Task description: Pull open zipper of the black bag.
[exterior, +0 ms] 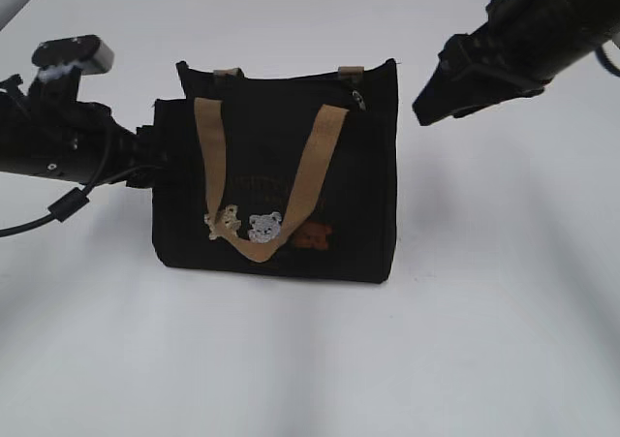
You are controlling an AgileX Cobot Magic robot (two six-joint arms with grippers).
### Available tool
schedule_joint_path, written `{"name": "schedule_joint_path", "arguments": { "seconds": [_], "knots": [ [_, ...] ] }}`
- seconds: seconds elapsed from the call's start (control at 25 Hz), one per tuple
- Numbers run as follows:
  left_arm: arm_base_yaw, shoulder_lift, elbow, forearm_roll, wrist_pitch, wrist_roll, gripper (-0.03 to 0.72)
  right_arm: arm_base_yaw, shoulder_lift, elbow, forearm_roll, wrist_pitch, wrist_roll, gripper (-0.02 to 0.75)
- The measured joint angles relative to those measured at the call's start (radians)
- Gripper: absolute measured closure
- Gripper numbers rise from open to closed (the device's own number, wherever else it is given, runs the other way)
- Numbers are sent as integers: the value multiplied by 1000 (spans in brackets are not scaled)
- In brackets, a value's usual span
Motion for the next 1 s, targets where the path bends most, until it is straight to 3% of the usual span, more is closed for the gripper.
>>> {"name": "schedule_joint_path", "arguments": {
  "seconds": [0.2, 0.36, 0.52, 0.8, 1.0],
  "knots": [
    [0, -107, 10, 407, 2, -605, 225, 0, -107, 0, -311, 156, 324, 353],
    [0, -179, 39, 747, 29, -986, 288, 0, -214, 40, -431, 272, 431, 356],
    [1, -256, 77, 943, 126, -1205, 309, 0, -392, 193, -451, 281, 447, 356],
    [1, -559, 204, 1092, 252, -1444, 349, 0, -722, 502, -480, 281, 448, 379],
    [1, -868, 246, 1216, 415, -1578, 354, 0, -947, 632, -495, 281, 448, 386]
  ]
}}
